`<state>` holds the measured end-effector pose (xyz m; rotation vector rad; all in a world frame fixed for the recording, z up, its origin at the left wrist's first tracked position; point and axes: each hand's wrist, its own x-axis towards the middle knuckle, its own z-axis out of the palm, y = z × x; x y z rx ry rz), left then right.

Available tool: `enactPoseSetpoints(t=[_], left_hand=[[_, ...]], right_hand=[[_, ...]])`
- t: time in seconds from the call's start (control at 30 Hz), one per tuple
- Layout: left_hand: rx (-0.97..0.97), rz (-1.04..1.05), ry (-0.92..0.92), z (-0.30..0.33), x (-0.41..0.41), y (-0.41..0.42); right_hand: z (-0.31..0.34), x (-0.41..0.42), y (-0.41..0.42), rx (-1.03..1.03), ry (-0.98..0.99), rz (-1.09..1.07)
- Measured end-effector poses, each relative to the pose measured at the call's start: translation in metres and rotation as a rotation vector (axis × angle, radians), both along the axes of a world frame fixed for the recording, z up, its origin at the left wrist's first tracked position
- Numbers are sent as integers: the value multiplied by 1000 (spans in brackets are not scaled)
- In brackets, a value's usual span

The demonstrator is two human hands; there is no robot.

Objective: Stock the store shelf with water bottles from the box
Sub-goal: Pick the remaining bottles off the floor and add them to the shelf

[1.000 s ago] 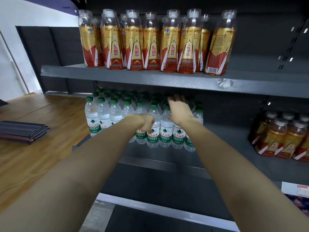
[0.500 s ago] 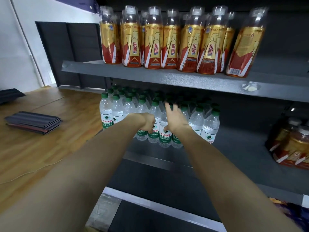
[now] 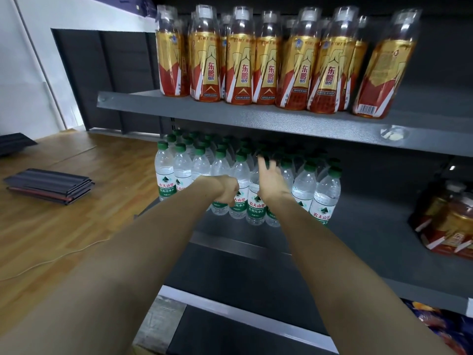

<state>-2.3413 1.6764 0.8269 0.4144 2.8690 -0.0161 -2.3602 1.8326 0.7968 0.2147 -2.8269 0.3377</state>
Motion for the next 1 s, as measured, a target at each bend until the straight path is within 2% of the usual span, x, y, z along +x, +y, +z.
enactPoseSetpoints(t=[0.2, 0.37, 0.47, 0.57, 0.73, 0.9, 1.0], left_hand=[[24, -18, -2, -12, 18, 1], [24, -109, -45, -37, 39, 22], [76, -193, -120, -65, 53, 42], [123, -237, -279, -104, 67, 66], [83, -301, -403, -179, 100, 111], [-31, -338, -456, -247, 130, 161], [-50, -356, -560, -292, 141, 192]], right_hand=[[-7, 37, 18, 0, 15, 75], [-35, 82, 39, 92, -57, 83], [-59, 118, 57, 91, -212, 54], [-101, 159, 79, 82, -399, 13], [-180, 223, 118, 77, -729, -79], [-246, 260, 157, 4, -928, -129], [-286, 267, 189, -49, -992, -190]])
